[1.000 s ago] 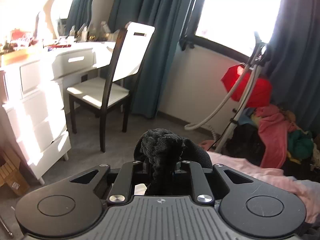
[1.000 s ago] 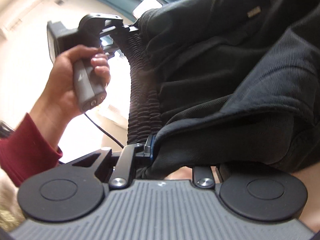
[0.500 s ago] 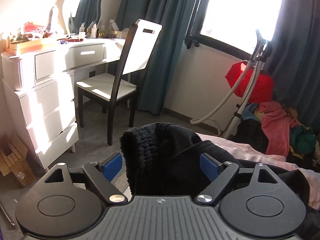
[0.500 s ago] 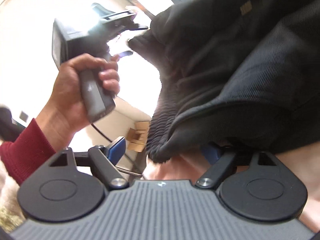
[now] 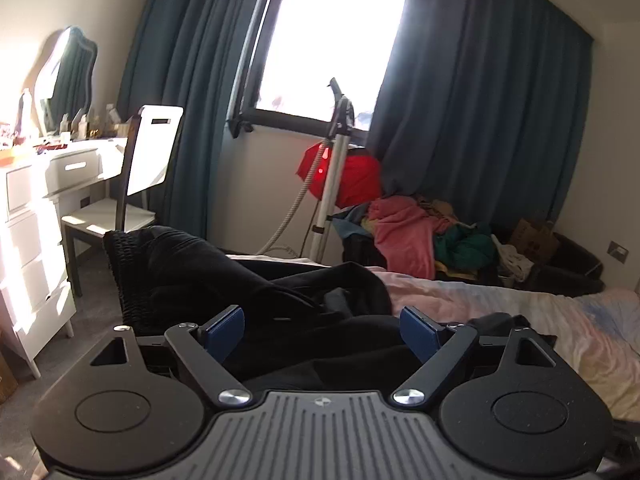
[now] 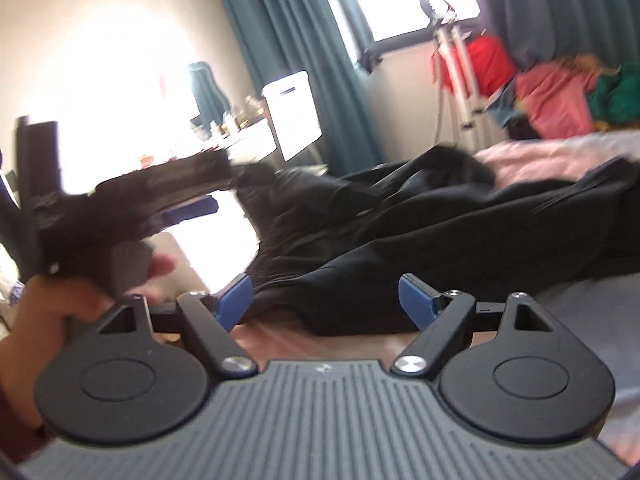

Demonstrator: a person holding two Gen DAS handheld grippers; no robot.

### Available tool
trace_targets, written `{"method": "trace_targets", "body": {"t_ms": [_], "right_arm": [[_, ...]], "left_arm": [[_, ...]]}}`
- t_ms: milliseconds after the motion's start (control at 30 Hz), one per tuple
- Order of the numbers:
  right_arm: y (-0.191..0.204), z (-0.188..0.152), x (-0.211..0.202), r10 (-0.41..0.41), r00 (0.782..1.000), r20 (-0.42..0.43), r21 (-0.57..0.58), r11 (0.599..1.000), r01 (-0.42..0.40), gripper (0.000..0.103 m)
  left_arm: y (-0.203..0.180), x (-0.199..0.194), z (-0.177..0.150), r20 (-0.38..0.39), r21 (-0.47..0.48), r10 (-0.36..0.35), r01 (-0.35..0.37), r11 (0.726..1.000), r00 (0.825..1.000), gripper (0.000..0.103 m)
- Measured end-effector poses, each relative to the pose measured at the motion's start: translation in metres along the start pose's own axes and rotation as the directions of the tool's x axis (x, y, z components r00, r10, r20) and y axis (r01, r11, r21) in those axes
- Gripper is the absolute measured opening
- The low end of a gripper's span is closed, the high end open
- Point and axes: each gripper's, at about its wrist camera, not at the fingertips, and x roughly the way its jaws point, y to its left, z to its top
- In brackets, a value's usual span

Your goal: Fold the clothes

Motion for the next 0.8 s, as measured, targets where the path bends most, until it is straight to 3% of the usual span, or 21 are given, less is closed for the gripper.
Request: {"method": "trace_targets", "body": {"t_ms": [233, 400, 633, 800], "right_arm": [[-0.070, -0.028, -0.059, -0.184, 0.978, 0.100, -0.078, 0.978, 0.193, 0.083], [-0.109, -0.049, -0.079, -0.276, 0.953, 0.127, -0.049, 0.958, 0.284, 0.083], [-0.133, -0.049, -0.096, -0.329, 0.928, 0.173, 0.055, 0.944, 0.325, 0.083], [-0.153, -0.046, -0.100, -0.347, 0.920, 0.185, 0.100, 0.938, 0.333, 0.083]], "left_arm": [[-0.089, -0.056, -0.062, 0.061, 0.051, -0.080, 0.077, 0.996, 0.995, 0.087], [-0.100, -0.056, -0.107, 0.016, 0.047, -0.101, 0.100, 0.994, 0.995, 0.087], [-0.100, -0.015, -0.134, -0.053, 0.089, -0.077, 0.081, 0.993, 0.996, 0.087], [-0.126, 0.041, -0.130, -0.094, 0.208, -0.105, 0.123, 0.970, 0.990, 0.087]]}}
